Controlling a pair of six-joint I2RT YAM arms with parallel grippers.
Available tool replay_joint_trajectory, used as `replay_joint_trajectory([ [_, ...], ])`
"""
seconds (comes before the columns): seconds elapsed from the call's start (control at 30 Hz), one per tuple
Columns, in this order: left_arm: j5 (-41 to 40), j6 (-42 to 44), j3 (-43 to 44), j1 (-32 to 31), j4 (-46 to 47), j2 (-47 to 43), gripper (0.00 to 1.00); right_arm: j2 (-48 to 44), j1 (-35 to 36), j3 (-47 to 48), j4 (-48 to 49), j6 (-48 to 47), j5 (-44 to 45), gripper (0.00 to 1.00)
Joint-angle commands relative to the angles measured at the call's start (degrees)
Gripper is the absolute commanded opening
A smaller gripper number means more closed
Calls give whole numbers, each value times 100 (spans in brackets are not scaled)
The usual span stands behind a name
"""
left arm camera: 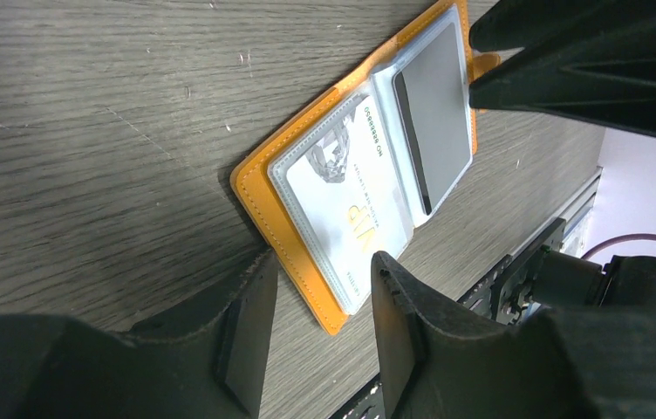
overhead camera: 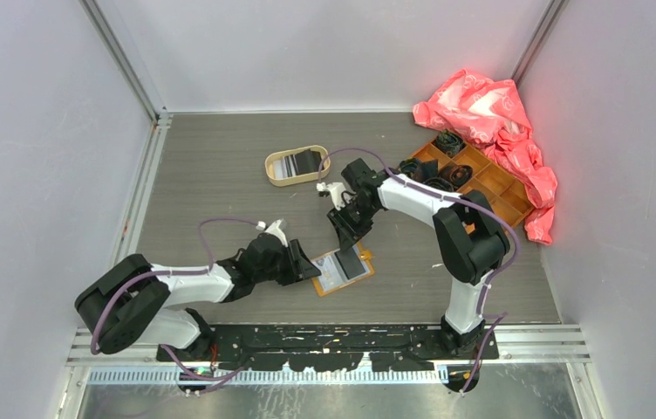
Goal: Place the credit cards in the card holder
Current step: Turn over the card holder at the center of the board.
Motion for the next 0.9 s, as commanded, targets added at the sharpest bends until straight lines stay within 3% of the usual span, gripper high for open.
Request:
replay_joint_trajectory([
  [0.0,-43,191,76,31,-2,103,45,14,-97,72,66,115,450,39],
  [0.87,17,168,102,30,7,134,45,333,-185,271,-339,244,63,39],
])
